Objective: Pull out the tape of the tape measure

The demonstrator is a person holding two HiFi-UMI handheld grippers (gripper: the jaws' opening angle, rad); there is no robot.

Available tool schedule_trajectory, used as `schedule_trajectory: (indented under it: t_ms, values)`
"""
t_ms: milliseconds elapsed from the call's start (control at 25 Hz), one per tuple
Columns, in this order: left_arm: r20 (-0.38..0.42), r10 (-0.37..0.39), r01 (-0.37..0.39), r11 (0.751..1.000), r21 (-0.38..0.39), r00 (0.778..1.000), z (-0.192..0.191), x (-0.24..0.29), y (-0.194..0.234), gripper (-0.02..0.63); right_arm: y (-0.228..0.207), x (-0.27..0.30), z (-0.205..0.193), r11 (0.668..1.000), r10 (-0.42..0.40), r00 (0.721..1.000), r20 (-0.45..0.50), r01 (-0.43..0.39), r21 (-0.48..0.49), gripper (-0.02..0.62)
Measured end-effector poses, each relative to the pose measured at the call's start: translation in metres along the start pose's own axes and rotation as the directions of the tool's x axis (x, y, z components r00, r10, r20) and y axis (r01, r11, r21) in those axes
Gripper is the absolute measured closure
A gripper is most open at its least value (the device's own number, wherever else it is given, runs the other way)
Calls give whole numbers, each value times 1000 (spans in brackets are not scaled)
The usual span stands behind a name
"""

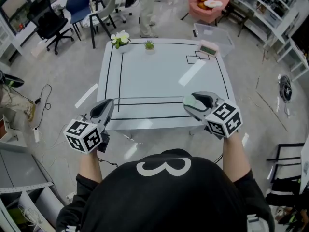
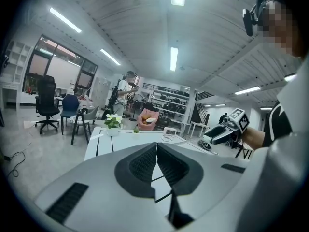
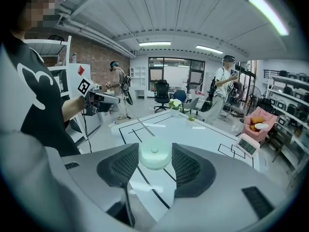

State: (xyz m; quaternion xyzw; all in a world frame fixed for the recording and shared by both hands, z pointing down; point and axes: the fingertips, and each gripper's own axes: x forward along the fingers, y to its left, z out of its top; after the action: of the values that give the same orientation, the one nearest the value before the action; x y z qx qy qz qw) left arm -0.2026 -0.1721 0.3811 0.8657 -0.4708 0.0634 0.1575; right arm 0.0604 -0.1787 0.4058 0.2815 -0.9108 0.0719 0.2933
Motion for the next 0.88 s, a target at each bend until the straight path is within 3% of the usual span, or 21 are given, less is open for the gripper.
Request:
schedule_trajectory:
  t_ms: [600, 880]
  values:
    - [-42, -51, 51, 999, 8, 998, -3, 36, -17, 600, -19, -2, -14, 999, -18, 1000, -10, 18, 31, 373]
    - [-84, -56, 54, 998, -27, 995, -16, 53, -18, 600, -27, 0, -29, 998, -33, 998, -45, 36, 48, 373]
